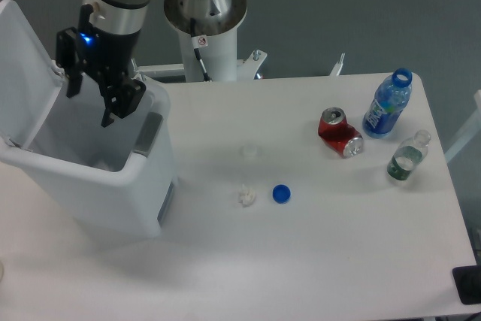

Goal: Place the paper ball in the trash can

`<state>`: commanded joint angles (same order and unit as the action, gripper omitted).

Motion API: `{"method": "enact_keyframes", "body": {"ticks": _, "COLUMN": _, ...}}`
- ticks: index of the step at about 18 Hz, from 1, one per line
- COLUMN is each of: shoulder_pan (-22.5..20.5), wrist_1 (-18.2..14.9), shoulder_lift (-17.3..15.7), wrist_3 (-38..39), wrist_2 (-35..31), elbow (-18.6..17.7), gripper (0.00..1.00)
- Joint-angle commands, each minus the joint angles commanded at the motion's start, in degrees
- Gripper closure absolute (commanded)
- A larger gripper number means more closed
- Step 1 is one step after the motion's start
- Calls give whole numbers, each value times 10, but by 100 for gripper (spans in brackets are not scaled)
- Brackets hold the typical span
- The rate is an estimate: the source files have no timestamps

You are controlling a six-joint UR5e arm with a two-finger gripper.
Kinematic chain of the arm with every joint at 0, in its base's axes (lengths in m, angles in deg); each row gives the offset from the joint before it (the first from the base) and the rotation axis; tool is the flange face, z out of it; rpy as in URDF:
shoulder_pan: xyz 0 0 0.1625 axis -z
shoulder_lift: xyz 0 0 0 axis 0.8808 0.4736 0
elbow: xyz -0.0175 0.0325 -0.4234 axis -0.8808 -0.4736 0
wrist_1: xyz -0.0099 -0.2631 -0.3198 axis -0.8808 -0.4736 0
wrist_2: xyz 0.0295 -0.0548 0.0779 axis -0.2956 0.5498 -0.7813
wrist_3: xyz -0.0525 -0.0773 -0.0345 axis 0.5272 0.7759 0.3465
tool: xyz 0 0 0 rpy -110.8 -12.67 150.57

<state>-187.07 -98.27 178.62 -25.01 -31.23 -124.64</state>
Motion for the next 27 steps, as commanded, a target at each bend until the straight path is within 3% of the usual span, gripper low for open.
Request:
{"method": "enact_keyframes", "body": {"ticks": 5, "shoulder_pan": -42, "wrist_1": 2, "shoulder_lift": 0, "wrist_3": -1, "wrist_2": -7, "elbow": -1, "gripper": 0}}
{"method": "enact_keyframes", "body": {"ticks": 8, "shoulder_pan": -103, "wrist_1": 3, "shoulder_lift": -3, "wrist_3": -8, "wrist_2": -4, "elbow": -12, "gripper": 0}}
{"method": "enact_keyframes", "body": {"ticks": 12, "shoulder_pan": -201, "wrist_1": 61, "shoulder_lift": -3, "wrist_3": -8, "wrist_2": -1, "elbow": -19, "gripper": 0}}
{"method": "enact_keyframes", "body": {"ticks": 15, "shoulder_pan": -249, "wrist_1": 76, "shoulder_lift": 3, "wrist_3": -10, "wrist_2": -7, "elbow": -17, "gripper": 0}}
{"method": "enact_keyframes", "body": {"ticks": 17, "shoulder_pan": -262, "wrist_1": 83, "shoulder_lift": 31, "wrist_3": -23, "wrist_2": -36, "elbow": -15, "gripper": 0}}
{"method": "enact_keyframes", "body": {"ticks": 27, "shoulder_pan": -303, "wrist_1": 110, "shoulder_lift": 134, "wrist_3": -277, "wrist_2": -233, "elbow": -11, "gripper": 0}}
